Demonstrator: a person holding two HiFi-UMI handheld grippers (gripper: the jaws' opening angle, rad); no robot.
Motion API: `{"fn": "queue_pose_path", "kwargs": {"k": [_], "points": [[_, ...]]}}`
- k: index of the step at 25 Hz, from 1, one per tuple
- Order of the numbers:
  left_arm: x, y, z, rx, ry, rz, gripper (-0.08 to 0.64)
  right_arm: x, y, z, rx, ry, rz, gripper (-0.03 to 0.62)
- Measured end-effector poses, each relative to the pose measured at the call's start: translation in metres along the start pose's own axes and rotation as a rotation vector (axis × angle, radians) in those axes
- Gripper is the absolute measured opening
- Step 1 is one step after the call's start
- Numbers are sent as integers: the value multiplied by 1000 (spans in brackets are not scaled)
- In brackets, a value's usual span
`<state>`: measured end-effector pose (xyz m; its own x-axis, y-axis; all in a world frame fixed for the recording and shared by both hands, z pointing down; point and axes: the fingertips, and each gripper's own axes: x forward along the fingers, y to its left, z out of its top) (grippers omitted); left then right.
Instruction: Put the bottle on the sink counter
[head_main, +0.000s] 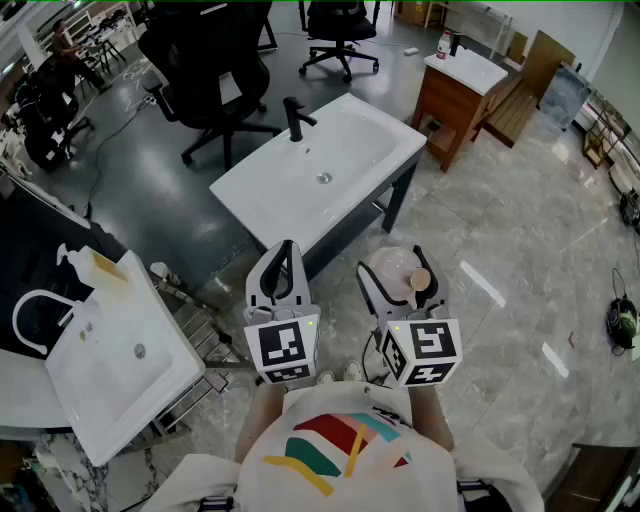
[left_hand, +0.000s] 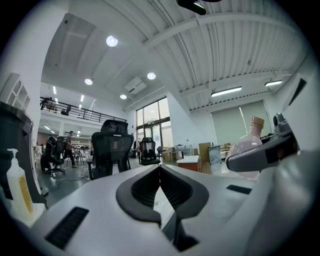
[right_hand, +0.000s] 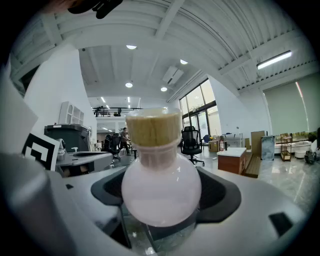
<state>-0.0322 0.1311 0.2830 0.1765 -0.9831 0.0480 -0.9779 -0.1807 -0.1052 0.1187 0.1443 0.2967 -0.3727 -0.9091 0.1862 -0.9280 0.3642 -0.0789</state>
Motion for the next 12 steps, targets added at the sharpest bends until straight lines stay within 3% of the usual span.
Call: {"fn": "queue_pose_path", "kwargs": {"k": [12], "points": [[13,-14,-3,12,11,-12,18,6,-14,-2,0,2,10,394]]}}
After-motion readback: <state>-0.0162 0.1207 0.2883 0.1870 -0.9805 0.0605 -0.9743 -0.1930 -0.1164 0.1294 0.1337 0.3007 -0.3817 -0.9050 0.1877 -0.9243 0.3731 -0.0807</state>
